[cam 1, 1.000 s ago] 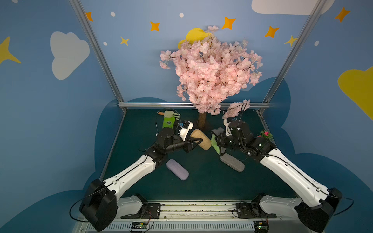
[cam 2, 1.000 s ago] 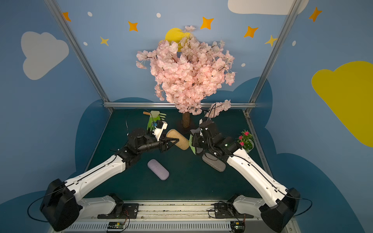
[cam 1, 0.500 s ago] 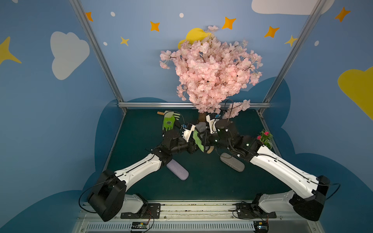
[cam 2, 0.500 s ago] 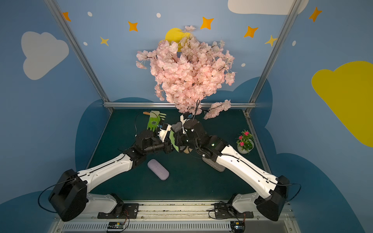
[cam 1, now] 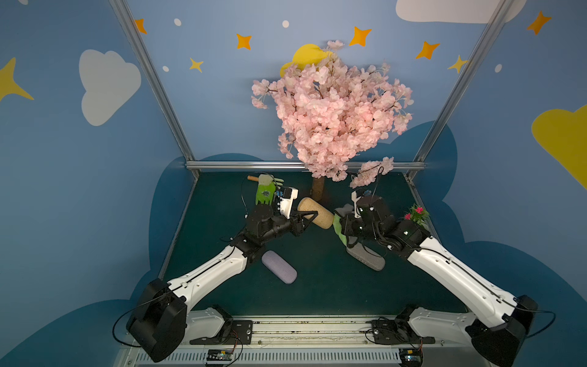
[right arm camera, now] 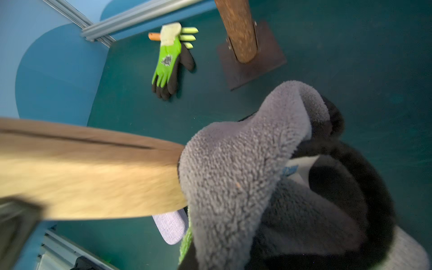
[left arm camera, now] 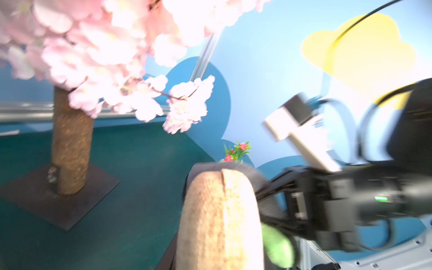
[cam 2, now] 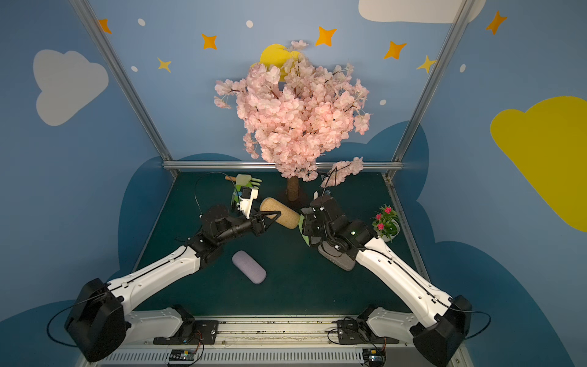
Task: Wipe the eyeglass case
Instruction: Wipe the dirt from the eyeglass case.
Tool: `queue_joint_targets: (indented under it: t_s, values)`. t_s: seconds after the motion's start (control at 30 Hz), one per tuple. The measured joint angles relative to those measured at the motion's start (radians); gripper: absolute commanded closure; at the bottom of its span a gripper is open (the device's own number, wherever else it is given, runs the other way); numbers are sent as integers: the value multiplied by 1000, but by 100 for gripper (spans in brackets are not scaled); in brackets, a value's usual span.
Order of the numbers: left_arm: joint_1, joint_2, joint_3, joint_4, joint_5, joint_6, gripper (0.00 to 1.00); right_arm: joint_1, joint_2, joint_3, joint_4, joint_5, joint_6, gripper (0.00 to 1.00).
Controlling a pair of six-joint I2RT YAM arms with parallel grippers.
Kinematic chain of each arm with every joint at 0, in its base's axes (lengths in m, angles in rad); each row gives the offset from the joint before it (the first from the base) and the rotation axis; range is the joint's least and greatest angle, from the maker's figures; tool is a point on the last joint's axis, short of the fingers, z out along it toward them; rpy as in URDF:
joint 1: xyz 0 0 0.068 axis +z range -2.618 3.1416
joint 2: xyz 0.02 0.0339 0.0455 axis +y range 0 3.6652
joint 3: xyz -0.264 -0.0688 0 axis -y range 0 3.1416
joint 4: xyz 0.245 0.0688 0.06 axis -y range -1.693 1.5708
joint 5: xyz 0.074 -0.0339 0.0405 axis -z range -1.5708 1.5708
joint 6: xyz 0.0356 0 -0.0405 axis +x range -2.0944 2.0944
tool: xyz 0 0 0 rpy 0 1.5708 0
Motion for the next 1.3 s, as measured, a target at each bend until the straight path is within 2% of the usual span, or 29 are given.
queue_joint_targets:
  t_s: [0.17, 0.33, 0.47, 0.6, 0.7, 0.8, 0.9, 1.03, 1.3]
  values:
    - [-3, 65, 9, -12, -23, -92, 97, 145, 81, 189, 34, 72, -79, 100]
    - [-26, 76, 10, 4, -32, -138, 97, 168, 179, 190, 98, 42, -79, 100]
    - [-6, 59, -20, 2, -52, -143, 97, 126, 177, 114, 150, -7, -50, 100]
    - [36, 32, -54, 61, -39, -183, 97, 17, 127, -17, 158, -64, -21, 100]
    - [71, 19, -56, 122, -27, -225, 97, -62, 93, -95, 116, -67, -18, 100]
    - [93, 12, -56, 148, -28, -267, 97, -85, 62, -106, 61, -45, -34, 100]
    - [96, 13, -50, 111, -48, -314, 97, -56, 28, -64, 21, 3, -66, 100]
    - [98, 51, -14, 37, -60, -407, 97, 44, 43, 69, 10, 80, -124, 100]
    - [98, 175, 26, 15, -13, -644, 97, 212, 245, 241, 87, 137, -194, 100]
